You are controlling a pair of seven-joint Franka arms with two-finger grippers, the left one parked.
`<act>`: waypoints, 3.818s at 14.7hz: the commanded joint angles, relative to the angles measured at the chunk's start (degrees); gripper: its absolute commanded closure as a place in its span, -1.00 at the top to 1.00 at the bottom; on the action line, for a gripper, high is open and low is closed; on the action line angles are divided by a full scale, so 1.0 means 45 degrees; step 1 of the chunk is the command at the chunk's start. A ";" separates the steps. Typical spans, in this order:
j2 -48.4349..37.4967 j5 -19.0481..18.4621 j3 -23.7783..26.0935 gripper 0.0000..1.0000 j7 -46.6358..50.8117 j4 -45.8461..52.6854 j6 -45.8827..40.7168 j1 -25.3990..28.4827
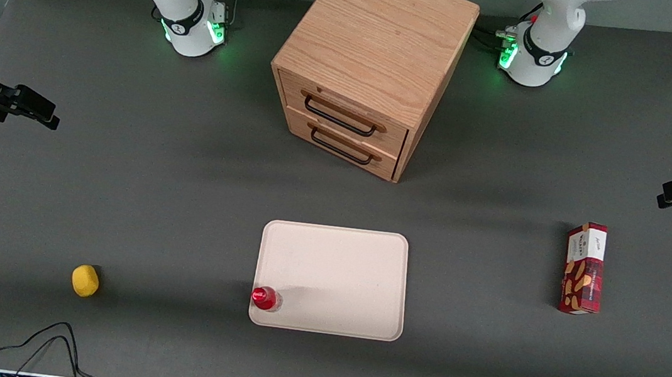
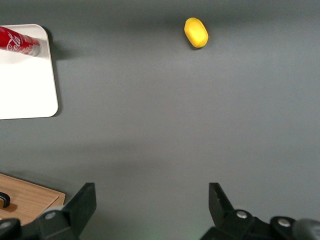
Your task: Open upper drawer
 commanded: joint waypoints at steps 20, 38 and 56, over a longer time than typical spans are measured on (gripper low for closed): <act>0.2302 0.0903 0.1082 1.00 -0.3480 0.2529 -0.0042 0.5162; 0.4900 0.0942 0.1062 1.00 -0.3656 0.4073 0.0212 0.8801; 0.6209 0.1685 0.1101 1.00 -0.6390 0.3565 0.1305 0.8566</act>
